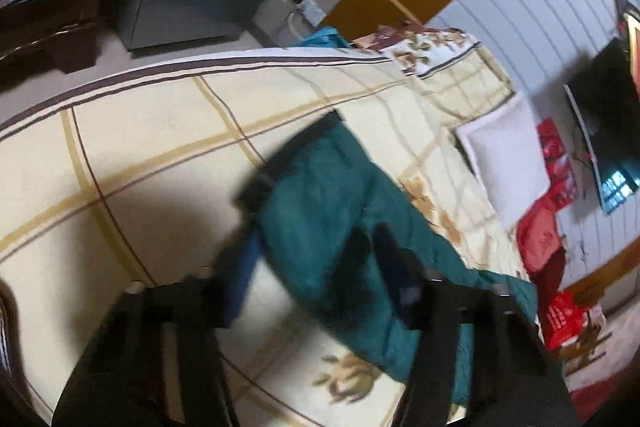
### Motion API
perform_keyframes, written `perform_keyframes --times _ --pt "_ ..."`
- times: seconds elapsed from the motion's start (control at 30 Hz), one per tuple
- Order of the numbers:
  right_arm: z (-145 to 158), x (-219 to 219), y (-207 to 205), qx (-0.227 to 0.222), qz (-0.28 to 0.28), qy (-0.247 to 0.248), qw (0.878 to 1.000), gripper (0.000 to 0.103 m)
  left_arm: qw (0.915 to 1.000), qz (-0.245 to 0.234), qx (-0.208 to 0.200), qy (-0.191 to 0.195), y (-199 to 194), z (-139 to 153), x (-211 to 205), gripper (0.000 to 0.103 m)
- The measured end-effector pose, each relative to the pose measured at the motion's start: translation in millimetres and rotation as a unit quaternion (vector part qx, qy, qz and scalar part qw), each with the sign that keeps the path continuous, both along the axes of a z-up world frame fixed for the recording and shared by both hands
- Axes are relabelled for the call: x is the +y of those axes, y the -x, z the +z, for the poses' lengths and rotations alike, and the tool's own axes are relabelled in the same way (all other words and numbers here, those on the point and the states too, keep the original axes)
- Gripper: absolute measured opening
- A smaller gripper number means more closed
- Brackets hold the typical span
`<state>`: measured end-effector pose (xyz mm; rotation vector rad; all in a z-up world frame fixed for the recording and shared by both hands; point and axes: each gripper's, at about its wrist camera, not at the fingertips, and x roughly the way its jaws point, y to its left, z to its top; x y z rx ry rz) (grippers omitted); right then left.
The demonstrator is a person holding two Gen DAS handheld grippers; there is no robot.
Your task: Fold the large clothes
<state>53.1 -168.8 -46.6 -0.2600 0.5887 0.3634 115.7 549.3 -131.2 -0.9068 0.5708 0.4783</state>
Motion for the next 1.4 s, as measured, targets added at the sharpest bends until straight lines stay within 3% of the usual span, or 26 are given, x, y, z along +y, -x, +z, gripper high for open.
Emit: perform_keyframes --times 0.07,0.17,0.33,0.43,0.63,0.77,0.87,1.07,1.3,1.4 --pt "0 0 0 0.001 -0.001 0.0 1.0 0.1 0.9996 0.004 0.026 -0.006 -3 -1 4 0.02" --pt "-1 0 -1 0.003 -0.002 -0.001 1.0 0.1 0.9996 -0.001 0.026 -0.01 -2 -1 3 0.009" --pt "1 -2 0 0.003 -0.005 -0.007 1.0 0.1 0.9975 -0.005 -0.023 -0.067 17 22 -14 0.005" --pt "2 -4 -1 0.004 -0.006 -0.016 1.0 0.1 0.992 -0.032 -0.036 -0.117 26 44 -33 0.005" --pt "7 -10 2 -0.001 -0.013 -0.031 0.999 0.1 0.9819 -0.089 -0.083 -0.145 30 96 -82 0.004" --pt "7 -21 1 0.0 -0.038 -0.024 0.999 0.1 0.9658 -0.154 -0.126 -0.166 12 145 -150 0.004" --pt "8 -36 0 0.005 -0.061 -0.026 0.998 0.1 0.9483 -0.213 -0.162 -0.171 -7 177 -218 0.004" --pt "11 -74 2 0.016 -0.094 -0.052 0.994 0.1 0.9164 -0.308 -0.2 -0.158 -52 213 -347 0.004" --pt "12 -99 6 0.023 -0.109 -0.056 0.992 0.1 0.878 -0.417 -0.208 -0.109 -113 211 -495 0.004" --pt "13 -113 6 0.027 -0.115 -0.068 0.991 0.1 0.8728 -0.441 -0.194 -0.081 -135 191 -542 0.004"
